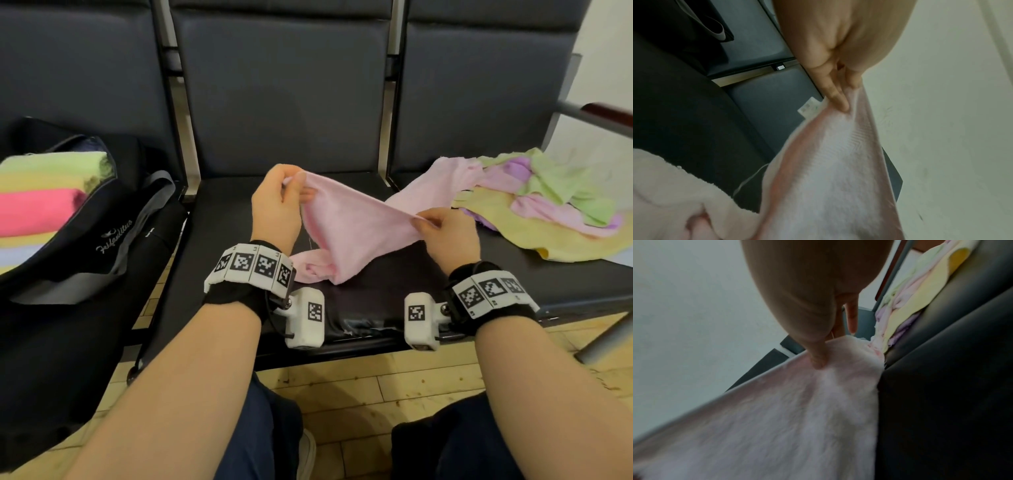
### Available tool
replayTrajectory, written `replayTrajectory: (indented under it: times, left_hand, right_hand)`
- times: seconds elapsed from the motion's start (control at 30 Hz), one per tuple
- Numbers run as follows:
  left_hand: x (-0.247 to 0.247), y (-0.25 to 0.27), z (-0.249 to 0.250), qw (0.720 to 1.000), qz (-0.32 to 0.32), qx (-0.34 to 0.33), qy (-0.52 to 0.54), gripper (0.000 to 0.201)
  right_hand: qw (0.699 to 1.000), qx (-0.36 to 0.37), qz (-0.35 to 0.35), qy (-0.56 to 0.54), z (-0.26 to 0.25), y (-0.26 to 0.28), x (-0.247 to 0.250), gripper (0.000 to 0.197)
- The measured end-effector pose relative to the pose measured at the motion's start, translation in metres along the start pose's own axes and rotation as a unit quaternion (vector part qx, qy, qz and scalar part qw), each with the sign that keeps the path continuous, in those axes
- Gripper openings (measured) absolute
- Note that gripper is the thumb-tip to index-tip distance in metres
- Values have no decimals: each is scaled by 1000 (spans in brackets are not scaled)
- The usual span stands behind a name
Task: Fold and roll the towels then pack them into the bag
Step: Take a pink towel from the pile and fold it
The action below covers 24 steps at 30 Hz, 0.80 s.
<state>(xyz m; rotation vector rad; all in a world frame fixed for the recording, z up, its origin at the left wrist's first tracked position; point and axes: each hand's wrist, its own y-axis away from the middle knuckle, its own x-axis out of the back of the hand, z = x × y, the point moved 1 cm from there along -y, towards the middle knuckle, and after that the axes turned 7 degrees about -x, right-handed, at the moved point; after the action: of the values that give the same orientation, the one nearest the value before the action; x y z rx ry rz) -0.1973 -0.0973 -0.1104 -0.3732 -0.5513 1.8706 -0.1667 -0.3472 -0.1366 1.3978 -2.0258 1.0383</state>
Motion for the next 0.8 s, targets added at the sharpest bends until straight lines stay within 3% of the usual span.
replayTrajectory:
  times: [0.1, 0.2, 0.27, 0.33, 0.4, 0.5, 0.57, 0.63, 0.7, 0.8]
  left_hand:
    - [7, -3, 1, 996, 71, -30, -37, 16]
    - [15, -7, 3, 984, 161, -31, -66, 12]
    - [21, -9, 1, 974, 208, -23, -89, 11]
    - [25, -11, -1, 971, 214, -11, -107, 11]
    - [22, -10, -1, 982, 152, -5, -115, 12]
    - [5, -1, 8, 997, -44, 39, -40, 27]
    - [-6, 7, 15, 980, -189, 70, 0, 44]
    - [-13, 14, 19, 955, -285, 80, -8, 46]
    - [-15, 17, 19, 947, -311, 66, -35, 30]
    - [-13, 16, 15, 963, -260, 62, -46, 11]
  right_hand:
    - [998, -8, 35, 56, 11, -6, 1, 22]
    - [998, -17, 24, 56, 11, -8, -3, 21]
    - [1000, 4, -13, 9, 2, -6, -4, 19]
    - [995, 34, -59, -72, -18, -1, -2, 17]
    - [984, 68, -93, -137, -41, 5, 1, 12]
    - [968, 99, -124, -194, -64, 13, -1, 8]
    - [955, 99, -145, -241, -72, 18, -4, 8]
    - [940, 93, -154, -289, -77, 21, -4, 13]
    - [931, 80, -158, -318, -79, 23, -3, 13]
    - [930, 83, -152, -326, -80, 25, -2, 10]
